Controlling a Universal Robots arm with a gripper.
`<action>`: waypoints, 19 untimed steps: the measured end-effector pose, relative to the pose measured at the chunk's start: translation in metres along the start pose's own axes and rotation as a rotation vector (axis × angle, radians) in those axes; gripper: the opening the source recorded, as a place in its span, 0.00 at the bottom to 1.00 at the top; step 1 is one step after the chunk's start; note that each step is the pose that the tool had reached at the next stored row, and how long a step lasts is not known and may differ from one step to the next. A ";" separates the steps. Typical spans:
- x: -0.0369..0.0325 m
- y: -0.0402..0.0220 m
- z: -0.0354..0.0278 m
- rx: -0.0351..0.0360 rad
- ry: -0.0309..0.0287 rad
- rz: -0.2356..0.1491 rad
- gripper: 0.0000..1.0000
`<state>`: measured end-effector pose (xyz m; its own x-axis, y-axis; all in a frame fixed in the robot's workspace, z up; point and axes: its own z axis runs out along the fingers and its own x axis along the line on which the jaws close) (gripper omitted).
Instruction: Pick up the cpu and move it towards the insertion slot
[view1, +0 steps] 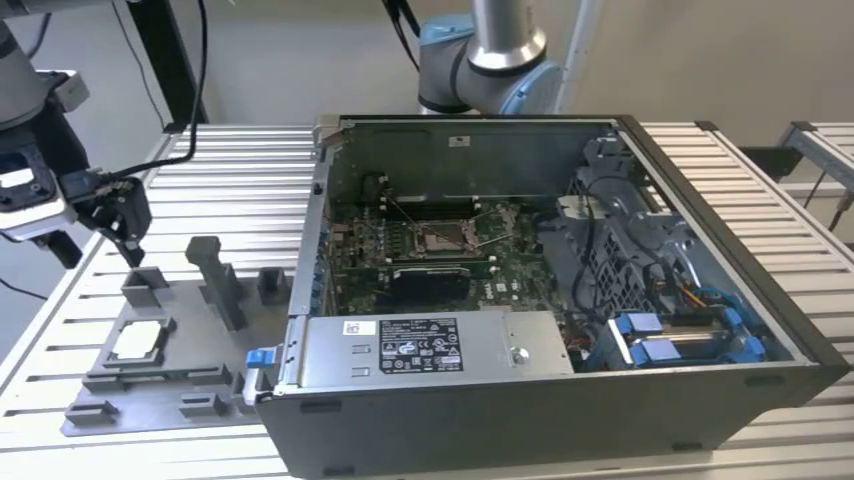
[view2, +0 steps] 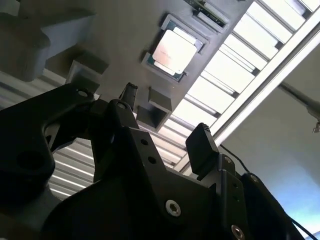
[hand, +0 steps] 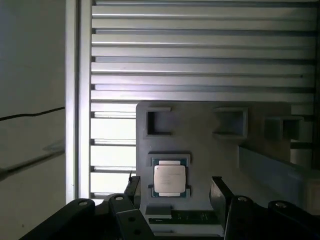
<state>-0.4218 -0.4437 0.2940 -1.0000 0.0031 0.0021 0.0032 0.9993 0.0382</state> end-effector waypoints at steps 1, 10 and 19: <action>0.0000 -0.0017 0.0016 -0.0001 -0.0001 0.000 1.00; -0.0001 -0.0155 0.0113 0.0000 0.0001 -0.004 1.00; -0.0002 -0.0172 0.0214 0.0000 -0.0012 -0.010 1.00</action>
<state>-0.4217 -0.4601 0.2720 -1.0000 -0.0071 0.0005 -0.0071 0.9992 0.0382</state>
